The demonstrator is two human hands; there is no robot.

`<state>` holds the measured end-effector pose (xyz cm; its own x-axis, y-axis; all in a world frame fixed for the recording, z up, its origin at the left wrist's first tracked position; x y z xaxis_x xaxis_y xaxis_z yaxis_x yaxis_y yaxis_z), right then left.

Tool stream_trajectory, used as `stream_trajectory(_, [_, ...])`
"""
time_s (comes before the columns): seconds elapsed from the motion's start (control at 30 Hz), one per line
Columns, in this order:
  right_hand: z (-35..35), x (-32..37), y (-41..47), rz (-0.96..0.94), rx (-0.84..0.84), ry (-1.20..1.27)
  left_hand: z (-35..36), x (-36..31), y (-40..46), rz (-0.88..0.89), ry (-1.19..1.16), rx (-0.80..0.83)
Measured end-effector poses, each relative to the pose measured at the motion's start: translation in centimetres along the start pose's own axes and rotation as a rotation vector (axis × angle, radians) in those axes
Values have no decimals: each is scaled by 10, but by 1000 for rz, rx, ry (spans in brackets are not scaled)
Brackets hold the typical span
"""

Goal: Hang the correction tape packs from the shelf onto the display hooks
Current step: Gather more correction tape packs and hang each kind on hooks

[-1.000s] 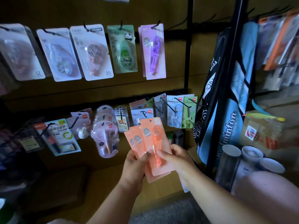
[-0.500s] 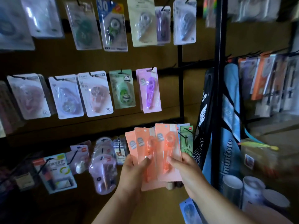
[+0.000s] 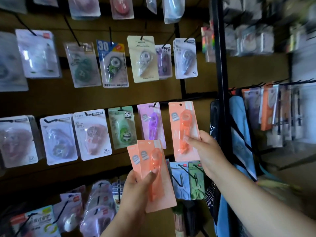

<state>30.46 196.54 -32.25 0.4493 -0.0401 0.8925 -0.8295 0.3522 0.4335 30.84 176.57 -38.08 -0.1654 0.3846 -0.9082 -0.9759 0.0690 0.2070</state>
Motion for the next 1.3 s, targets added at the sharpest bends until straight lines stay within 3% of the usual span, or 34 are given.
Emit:
stream_trajectory(1.1, [4,-5,37,133,-25,-3,3,3,4,-107,-43,31])
stream_trajectory(1.3, [2,-8,27,-4,1,-27,1,4,5,-104,-36,14])
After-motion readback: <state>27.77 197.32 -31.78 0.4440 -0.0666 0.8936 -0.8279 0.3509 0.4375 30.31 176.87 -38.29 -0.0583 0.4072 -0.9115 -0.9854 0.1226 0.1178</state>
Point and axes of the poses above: each hand's wrist, its own y-axis towards the middle knuckle, its own z-axis out of the palm, x = y × z, the point moved 1 cm from there along y, towards the middle knuckle, and after that the axes turned 9 degrees about -y, right-handed, at the moved point
